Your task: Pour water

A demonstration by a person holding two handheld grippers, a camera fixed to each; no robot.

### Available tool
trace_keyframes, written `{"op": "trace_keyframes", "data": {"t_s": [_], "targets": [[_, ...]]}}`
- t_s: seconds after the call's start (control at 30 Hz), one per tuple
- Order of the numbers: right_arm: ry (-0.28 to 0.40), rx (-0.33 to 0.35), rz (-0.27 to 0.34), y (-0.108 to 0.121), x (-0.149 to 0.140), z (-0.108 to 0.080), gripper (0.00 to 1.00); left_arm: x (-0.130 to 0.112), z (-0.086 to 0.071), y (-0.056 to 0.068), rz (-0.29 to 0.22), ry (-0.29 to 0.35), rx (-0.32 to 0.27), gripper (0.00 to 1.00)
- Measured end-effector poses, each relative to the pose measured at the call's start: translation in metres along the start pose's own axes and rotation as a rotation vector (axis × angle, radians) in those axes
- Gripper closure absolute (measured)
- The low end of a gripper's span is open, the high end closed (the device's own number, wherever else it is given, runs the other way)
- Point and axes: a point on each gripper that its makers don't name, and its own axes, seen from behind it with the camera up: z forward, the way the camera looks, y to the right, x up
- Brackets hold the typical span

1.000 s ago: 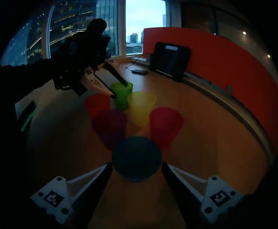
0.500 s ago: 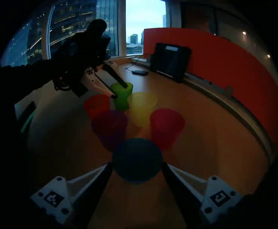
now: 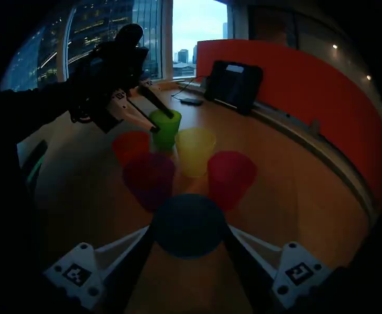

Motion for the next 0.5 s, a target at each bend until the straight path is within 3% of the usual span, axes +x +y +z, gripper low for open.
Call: {"op": "trace_keyframes", "data": {"t_s": [0.5], "targets": [[0.093, -0.025, 0.023, -0.003, 0.024, -0.022, 0.08, 0.03, -0.032, 0.007, -0.029, 0.117, 0.041, 0.12]]}}
